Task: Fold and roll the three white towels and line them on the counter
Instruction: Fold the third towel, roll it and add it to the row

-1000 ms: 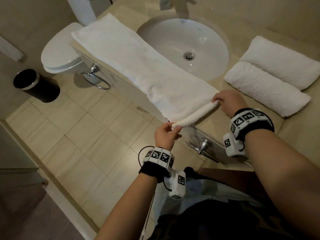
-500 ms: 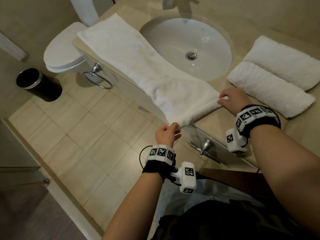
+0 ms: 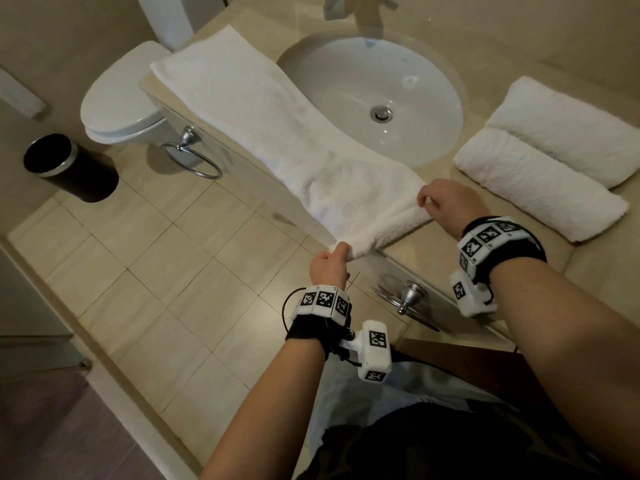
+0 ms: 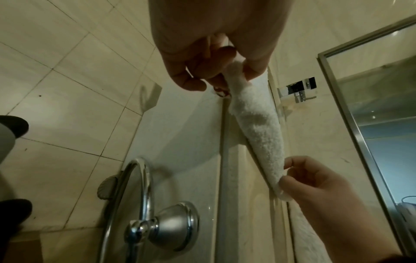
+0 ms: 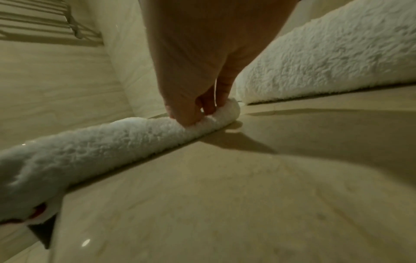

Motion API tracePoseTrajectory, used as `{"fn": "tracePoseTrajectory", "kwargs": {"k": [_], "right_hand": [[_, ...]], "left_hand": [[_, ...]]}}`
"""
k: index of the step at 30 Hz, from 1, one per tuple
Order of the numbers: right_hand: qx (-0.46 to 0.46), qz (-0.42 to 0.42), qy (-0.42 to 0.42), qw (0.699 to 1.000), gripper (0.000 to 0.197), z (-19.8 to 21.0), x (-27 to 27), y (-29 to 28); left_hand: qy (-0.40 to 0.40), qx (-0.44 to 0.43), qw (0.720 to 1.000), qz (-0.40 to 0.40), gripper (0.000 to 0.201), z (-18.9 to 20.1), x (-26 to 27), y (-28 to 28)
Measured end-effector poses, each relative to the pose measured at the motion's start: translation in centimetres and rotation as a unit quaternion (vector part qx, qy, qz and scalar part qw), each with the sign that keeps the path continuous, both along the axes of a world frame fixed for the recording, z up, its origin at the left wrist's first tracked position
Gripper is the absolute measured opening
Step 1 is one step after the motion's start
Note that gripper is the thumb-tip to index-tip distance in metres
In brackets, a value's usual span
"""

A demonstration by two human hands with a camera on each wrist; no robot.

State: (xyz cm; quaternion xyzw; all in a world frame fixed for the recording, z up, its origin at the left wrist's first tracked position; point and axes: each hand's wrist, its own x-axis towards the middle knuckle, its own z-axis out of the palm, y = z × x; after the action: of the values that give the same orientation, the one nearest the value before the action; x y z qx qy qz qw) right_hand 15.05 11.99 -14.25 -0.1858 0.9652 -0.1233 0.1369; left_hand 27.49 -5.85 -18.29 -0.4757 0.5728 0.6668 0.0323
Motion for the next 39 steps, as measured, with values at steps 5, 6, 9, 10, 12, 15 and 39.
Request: {"fn": "tracePoseTrajectory", "kwargs": {"k": [5,6,9,10,12,15,39], "right_hand": [[-0.019,0.037,-0.029,0.999,0.023,-0.4,1.1,-0.2],[-0.010,0.048,-0.029,0.998,0.027,-0.5,1.4,-0.2],[0.017,0.079,0.035,0.996,0.032,-1.0,2.0,-0.3],[0.015,0.086,0.062,0.994,0.029,-1.1,2.1,-0.4],[0.003,0.101,0.104,0.990,0.021,-1.6,2.3,-0.5],[-0.012,0.103,0.123,0.987,0.017,-2.0,2.6,-0.7],[0.002,-0.016,-0.024,1.000,0.013,-0.2,0.3,-0.7]], "left_hand": [[0.014,0.007,0.999,0.038,0.025,0.0,0.1,0.0],[0.008,0.019,0.999,0.045,0.031,-0.2,0.2,-0.1],[0.003,0.036,0.999,0.041,0.037,-0.6,0.1,-0.5],[0.004,0.032,0.999,0.033,0.031,-0.7,0.1,-0.6],[0.008,0.036,0.999,0.022,0.011,-0.6,0.1,-0.6],[0.027,0.077,0.996,0.027,0.020,-0.9,0.2,-0.7],[0.101,0.035,0.989,-0.098,0.033,1.3,0.4,0.5]]}}
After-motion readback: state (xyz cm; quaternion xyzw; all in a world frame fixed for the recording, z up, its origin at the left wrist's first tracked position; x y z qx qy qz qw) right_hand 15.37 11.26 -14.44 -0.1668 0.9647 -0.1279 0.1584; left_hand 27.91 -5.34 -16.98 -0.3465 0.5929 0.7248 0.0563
